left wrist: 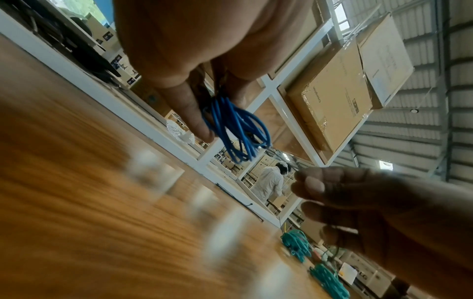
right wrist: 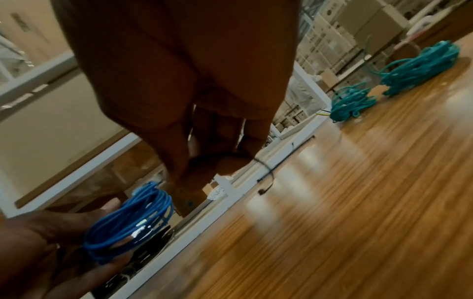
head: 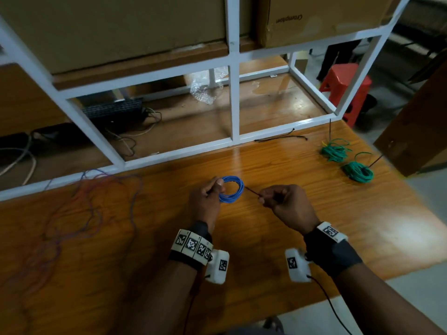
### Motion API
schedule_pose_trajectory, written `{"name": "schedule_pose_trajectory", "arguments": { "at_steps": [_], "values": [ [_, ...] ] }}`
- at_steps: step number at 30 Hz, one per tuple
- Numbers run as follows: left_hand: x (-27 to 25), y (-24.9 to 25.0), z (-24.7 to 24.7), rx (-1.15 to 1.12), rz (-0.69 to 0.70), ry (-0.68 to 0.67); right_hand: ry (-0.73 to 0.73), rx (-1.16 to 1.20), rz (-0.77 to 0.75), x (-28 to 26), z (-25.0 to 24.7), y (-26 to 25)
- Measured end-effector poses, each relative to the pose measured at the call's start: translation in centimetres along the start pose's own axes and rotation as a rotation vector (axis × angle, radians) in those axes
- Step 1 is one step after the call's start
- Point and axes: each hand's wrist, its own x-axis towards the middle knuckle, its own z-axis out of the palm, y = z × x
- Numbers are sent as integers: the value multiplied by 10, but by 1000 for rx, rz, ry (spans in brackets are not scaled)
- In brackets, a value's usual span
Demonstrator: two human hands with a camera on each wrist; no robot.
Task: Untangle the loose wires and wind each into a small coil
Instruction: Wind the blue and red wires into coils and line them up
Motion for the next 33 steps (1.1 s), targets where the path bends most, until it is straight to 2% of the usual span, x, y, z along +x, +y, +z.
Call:
{"name": "schedule_pose_trajectory", "arguments": {
  "at_steps": [3,6,11,14,19,23,26,29,33],
  "values": [
    [-17,-5,-8,38,71,47,34,-88,-54,-13,4,-11],
    [-35,-11,-19,89,79,78,-1,-29,-23,-28,12,-16],
    [-47,-24,-38,132,241,177,56,62,23,-56,18,-22],
    [-42,-31,-45,104,234,134,63,82,67,-68,24,-33],
    [-42,-20,-54,84,307,90,-20,407,311,-78,56,-69],
    [-42,-12,-65,24,331,89,12,500,411,-74,88,-87],
    [-45,-12,-72,10,365,25,24,561,429,-71,100,-99],
    [-45,-19,-76,92,405,-71,32,596,433,-70,106,-102],
    [-48,-18,-79,-76,269,-164,92,622,435,-72,115,-104]
  ]
}}
